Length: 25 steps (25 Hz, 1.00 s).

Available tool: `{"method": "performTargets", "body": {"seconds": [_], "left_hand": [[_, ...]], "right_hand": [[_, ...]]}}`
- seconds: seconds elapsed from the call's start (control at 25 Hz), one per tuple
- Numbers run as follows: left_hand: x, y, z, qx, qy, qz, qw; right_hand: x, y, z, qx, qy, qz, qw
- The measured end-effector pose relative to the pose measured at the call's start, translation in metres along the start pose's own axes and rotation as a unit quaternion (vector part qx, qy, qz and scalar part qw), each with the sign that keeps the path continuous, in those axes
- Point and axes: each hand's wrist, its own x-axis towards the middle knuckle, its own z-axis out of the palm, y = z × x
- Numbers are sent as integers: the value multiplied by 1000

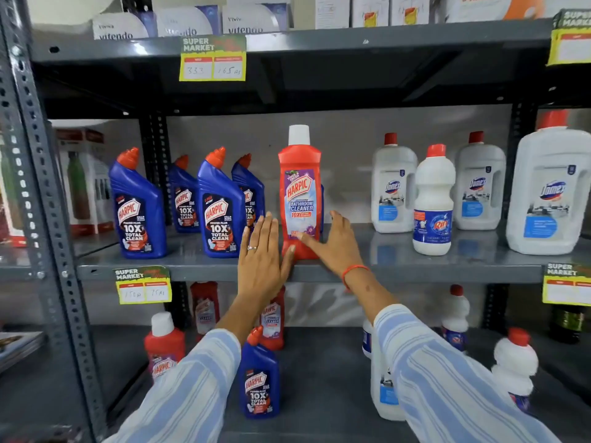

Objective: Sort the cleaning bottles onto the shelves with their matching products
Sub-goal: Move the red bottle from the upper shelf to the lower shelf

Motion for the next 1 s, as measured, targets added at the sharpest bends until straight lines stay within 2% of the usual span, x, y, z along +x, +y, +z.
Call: {"method": "performTargets", "body": {"seconds": [0.16, 0.32, 0.52, 0.64, 0.84, 1.0], "left_hand": [[-21, -22, 3, 20, -3, -30, 999], [-19, -28, 2, 24, -12, -27, 999], [-21, -28, 2, 22, -19, -31, 999], [-31, -30, 2, 24, 0, -38, 999], [-68, -33, -2, 5, 40, -54, 998], [-97, -36, -5, -11, 31, -63, 997]], "right_hand": [[1, -13, 34, 13, 63, 9, 998], [10, -21, 56, -31, 116, 57, 991], [6, -27, 64, -10, 134, 84, 987], [-12, -37, 53, 27, 152, 63, 986], [-76, -46, 38, 84, 153, 27, 984], [-125, -24, 56, 130, 128, 37, 983]]}}
